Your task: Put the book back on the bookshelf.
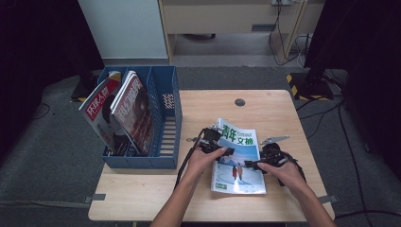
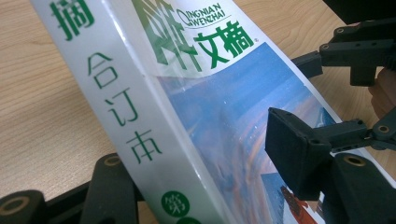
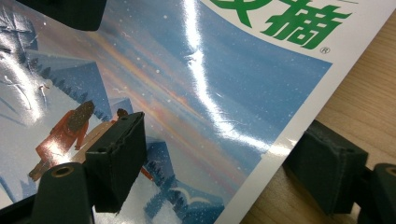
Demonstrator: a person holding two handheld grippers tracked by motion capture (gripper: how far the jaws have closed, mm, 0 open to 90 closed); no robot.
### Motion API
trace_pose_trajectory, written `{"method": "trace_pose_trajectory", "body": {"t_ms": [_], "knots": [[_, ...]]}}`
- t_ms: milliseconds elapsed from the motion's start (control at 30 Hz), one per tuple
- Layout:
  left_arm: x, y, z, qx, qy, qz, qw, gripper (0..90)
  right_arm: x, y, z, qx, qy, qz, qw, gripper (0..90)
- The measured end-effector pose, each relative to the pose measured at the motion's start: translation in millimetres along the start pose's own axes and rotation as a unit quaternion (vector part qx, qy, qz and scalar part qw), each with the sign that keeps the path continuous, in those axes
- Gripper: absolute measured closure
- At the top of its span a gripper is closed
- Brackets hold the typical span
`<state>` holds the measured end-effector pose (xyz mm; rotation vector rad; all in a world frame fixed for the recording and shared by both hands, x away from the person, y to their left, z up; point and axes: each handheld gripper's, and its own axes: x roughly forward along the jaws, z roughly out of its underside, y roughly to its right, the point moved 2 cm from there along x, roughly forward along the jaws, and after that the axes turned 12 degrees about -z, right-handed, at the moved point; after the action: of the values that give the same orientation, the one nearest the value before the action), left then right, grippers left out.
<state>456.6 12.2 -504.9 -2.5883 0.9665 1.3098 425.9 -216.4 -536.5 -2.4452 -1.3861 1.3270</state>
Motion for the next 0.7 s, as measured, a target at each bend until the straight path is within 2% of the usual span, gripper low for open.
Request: {"method": "trace_pose_trajectory", "body": {"t_ms": [133, 400, 600, 700], "knots": [[1.4, -0.4, 0.0, 0.004, -0.001, -0.004, 1.0000, 42.9, 0.4, -0.4, 0.2, 0.000, 0.002, 0.000, 1.0000, 22.5], [5.0, -0.7, -0.4, -0.009, 0.000, -0.006, 0.9999, 47.6, 0.5, -0.5, -0.1, -0.004, 0.001, 0.003, 1.0000, 22.7], [1.4, -2.3, -0.2, -0.013, 0.008, -0.014, 0.9998, 59.9, -0.1, -1.6, -0.1, -0.003, -0.001, 0.001, 1.0000, 23.4], [-0.6, -0.9, -0.5, -0.011, 0.012, -0.020, 0.9997, 61.8, 0.4, -2.8, -0.5, -0.001, 0.000, 0.001, 1.0000, 23.4]]}}
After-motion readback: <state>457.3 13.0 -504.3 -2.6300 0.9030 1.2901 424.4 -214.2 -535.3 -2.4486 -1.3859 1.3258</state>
